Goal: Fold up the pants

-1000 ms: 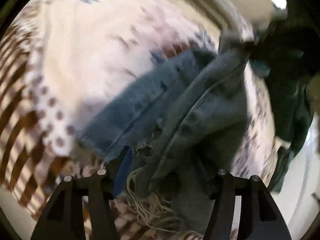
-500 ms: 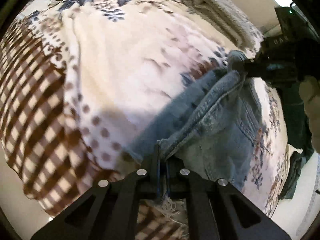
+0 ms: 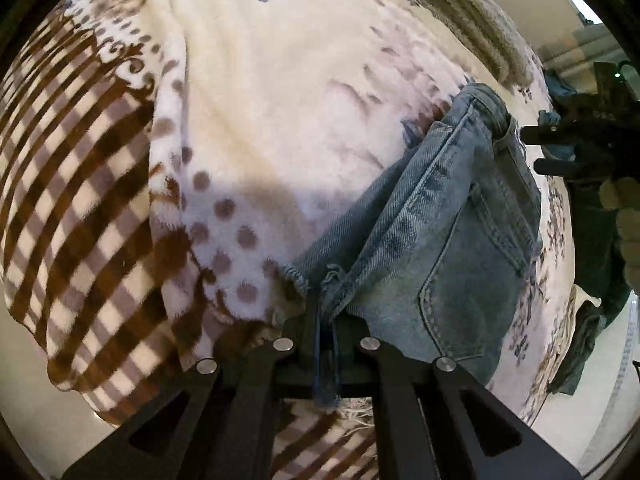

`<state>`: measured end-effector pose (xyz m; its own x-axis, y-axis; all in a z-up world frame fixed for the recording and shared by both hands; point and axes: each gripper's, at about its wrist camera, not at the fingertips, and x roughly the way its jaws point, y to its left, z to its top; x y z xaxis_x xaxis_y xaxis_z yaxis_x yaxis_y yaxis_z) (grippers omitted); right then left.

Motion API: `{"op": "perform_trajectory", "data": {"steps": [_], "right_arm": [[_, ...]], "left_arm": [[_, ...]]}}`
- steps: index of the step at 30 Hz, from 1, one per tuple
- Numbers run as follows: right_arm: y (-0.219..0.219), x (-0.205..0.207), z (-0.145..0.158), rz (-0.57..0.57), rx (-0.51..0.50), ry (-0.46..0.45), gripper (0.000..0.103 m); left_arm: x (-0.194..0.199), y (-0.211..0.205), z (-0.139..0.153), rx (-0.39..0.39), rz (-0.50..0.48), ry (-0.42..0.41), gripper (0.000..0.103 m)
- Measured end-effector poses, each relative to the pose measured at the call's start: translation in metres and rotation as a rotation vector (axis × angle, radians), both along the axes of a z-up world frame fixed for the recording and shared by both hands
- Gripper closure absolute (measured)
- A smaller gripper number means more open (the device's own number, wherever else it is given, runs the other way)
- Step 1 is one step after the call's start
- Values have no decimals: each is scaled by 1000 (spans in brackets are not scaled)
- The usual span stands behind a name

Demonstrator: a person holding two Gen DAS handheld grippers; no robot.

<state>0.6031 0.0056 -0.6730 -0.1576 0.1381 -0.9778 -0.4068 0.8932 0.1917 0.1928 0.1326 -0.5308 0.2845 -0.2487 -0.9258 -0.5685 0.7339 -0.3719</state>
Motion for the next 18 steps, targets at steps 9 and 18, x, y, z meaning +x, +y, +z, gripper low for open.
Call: {"op": "perform_trajectory", "data": {"steps": [9,18], "right_arm": [[26,-21,-14,218,-108,-130,101],[8,9,-5,101,-112,-172,103]], "left_arm": [[0,16,21,-195,13,-52,100],[23,23,-11,-59,-90,129,96]]}}
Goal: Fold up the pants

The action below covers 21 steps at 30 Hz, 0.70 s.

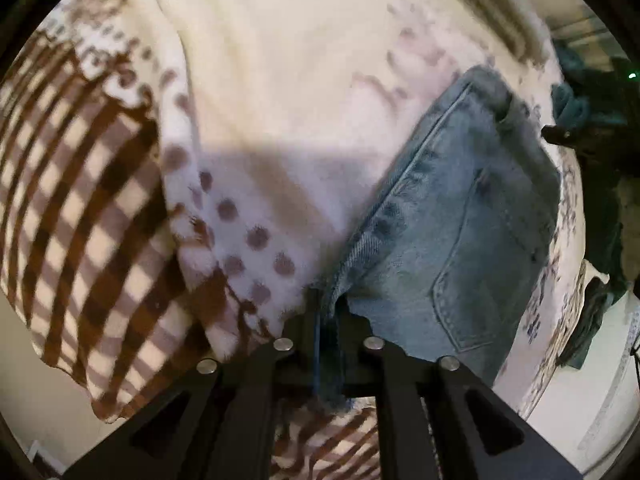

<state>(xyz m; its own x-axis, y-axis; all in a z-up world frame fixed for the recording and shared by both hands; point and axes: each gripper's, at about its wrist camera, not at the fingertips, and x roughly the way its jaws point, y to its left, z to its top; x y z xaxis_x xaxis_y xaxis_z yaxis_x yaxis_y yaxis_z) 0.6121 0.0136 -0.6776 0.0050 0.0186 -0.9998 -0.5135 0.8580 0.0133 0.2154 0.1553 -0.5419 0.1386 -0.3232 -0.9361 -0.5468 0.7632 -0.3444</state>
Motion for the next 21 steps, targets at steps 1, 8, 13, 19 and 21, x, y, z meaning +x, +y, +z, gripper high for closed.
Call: {"op": "perform_trajectory", "data": {"steps": [1,8,13,19,21], "right_arm": [[0,2,-4,-3,25,58,101],[-10,-14,-3,46,66,73,38],[-18,-25,-21,83,5,58,38],[3,-61,-11,248,-140,-137,103],[-1,-65,-1,235,-158,-192,103]], "left_arm": [[-1,1,0,-25,22,-4,96],[-43,11,9,-202,222,-116,69],[-37,-17,-16,-152,157,-34,74],[-32,-33,-1,-81,58,-79,99],[-33,-27,8,-108,65,-79,99]]}}
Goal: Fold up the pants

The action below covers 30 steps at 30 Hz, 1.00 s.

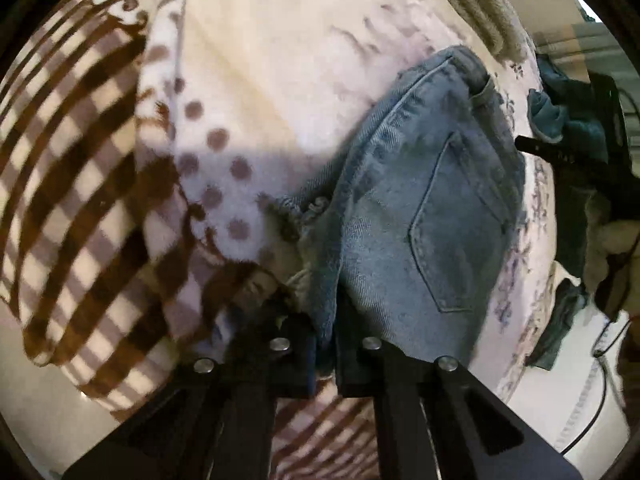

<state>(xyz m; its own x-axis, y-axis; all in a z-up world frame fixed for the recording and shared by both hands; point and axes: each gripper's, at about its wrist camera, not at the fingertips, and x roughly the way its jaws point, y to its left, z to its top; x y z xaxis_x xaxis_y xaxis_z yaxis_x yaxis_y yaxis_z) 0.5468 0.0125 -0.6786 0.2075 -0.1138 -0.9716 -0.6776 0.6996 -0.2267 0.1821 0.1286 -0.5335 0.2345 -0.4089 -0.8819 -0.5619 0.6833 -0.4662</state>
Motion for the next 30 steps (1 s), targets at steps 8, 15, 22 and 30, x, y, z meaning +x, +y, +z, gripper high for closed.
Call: {"op": "perform_trajectory", "data": {"steps": [8,15,22,30], "right_arm": [[-35,26,6,-147,75,162,102],[-39,36,14,-266,291,296,38],[-7,32,10,-184,314,217,31],[31,5,-6,58,145,48,85]], "left_arm": [[1,47,13,23,34,23,99],[-21,55,6,-145,210,-28,94],[-24,44,23,100,313,-73,29],[28,24,9,243,168,-39,27]]}}
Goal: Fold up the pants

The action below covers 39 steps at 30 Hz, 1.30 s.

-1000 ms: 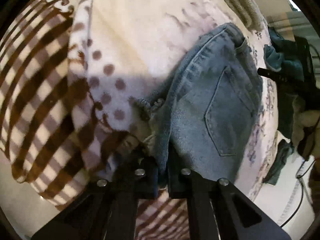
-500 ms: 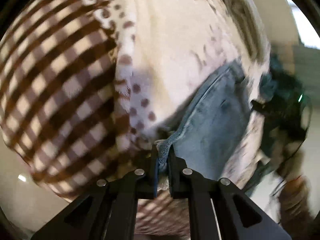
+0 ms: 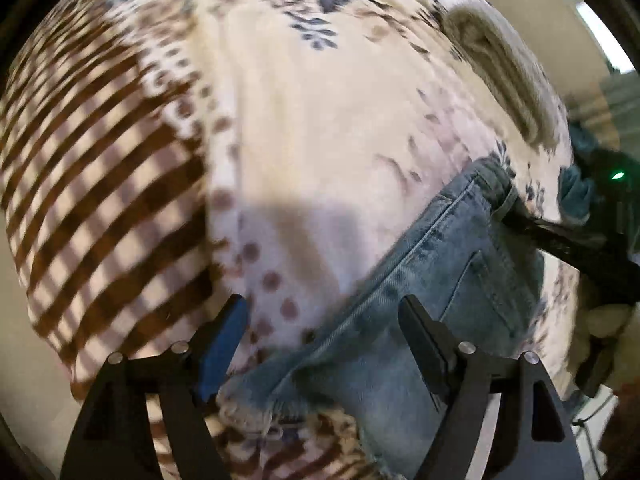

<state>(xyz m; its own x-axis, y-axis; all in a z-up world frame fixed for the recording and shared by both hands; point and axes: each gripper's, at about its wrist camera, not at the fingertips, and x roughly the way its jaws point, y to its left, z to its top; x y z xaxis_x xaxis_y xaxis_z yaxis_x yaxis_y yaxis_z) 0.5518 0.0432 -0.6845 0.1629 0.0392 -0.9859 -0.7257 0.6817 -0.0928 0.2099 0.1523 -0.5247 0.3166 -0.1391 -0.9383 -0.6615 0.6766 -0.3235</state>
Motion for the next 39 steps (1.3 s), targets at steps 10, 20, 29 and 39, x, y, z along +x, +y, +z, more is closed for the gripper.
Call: {"op": "perform_trajectory", "data": {"steps": [10,20,29,39], "right_arm": [[-16,-5,31,-90,30,-149,91],[-66,43,44,-314,293,165,22],[-195,8,4,-498,306,363,22],[-223,-22,-67,-588,434,552,22]], "left_arm": [[21,-2,-28,-6,-66,60,27],[-16,-34,22,-13,114,-132,14],[-72,-156,-25,-415,496,-60,13],[-103,-178,-72,-551,854,-55,13]]}}
